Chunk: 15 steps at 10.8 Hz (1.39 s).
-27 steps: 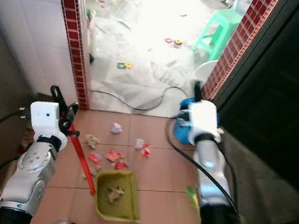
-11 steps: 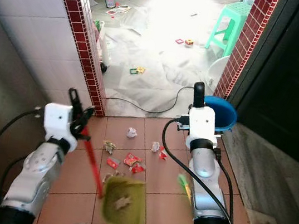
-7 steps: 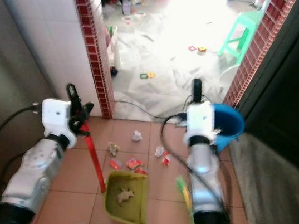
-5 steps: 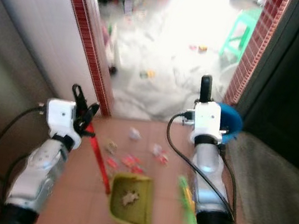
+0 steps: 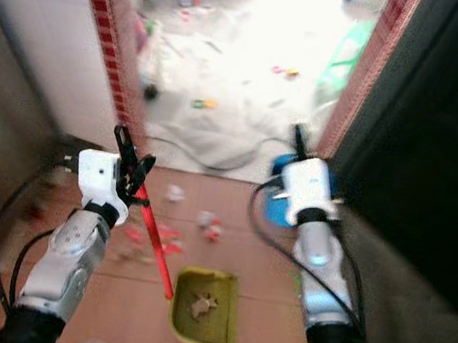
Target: Sweep floor
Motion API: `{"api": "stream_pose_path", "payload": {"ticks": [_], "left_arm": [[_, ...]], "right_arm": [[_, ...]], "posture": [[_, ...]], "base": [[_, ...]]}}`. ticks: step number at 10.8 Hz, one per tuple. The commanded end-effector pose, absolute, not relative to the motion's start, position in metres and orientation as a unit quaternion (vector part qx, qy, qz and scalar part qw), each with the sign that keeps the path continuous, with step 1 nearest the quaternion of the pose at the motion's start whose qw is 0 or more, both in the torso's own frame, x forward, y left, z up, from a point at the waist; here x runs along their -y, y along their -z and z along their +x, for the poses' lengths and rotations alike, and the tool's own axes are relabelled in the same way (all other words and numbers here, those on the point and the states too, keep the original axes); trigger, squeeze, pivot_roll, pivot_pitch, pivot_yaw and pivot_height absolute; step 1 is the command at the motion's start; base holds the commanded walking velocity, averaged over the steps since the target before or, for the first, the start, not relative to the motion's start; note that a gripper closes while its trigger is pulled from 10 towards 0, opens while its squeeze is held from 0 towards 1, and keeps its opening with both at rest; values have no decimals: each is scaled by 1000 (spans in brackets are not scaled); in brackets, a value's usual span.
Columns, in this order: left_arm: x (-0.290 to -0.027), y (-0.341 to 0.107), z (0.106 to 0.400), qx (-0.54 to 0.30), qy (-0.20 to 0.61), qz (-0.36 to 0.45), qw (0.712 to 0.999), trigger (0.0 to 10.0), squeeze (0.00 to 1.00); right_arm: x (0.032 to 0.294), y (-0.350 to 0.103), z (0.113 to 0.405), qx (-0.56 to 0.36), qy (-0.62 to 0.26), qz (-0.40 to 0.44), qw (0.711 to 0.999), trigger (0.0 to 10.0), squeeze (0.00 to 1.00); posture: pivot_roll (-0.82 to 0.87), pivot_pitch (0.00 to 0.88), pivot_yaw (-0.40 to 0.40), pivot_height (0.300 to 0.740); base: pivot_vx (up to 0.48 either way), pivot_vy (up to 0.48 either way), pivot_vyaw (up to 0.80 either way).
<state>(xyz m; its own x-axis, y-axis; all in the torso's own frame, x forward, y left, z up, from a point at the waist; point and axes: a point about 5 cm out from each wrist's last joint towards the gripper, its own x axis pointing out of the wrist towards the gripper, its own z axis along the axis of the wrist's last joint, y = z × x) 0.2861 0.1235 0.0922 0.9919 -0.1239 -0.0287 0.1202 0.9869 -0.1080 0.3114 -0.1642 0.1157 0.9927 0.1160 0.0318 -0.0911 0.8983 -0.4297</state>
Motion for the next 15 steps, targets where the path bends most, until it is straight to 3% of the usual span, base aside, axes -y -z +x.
{"api": "stream_pose_path", "payload": {"ticks": [1,3,5,9,12,15], "left_arm": [[-128,-107,292,20,55,-42,997,10000,0],[-136,-97,286,5,22,-58,998,10000,0],[-122,-95,284,-1,38,-69,997,10000,0],[-98,-94,295,-21,124,-69,990,10000,0],[-100,-97,305,-13,112,-77,991,10000,0],[-107,-108,313,15,71,-76,994,10000,0]], "right_arm": [[154,-133,317,63,-73,-225,970,10000,0],[143,-128,320,73,-91,-230,966,10000,0],[160,-129,316,66,-67,-234,968,10000,0],[202,-136,298,70,17,-266,961,10000,0],[188,-142,300,80,-17,-279,957,10000,0],[167,-143,321,85,-55,-246,964,10000,0]], "posture": [[-143,0,-91,740],[-150,0,-7,740],[-182,0,22,740],[-319,0,157,740],[-337,0,131,740],[-219,0,30,740]], "base": [[0,0,0],[0,0,0],[0,0,0],[0,0,0],[0,0,0],[0,0,0]]}}
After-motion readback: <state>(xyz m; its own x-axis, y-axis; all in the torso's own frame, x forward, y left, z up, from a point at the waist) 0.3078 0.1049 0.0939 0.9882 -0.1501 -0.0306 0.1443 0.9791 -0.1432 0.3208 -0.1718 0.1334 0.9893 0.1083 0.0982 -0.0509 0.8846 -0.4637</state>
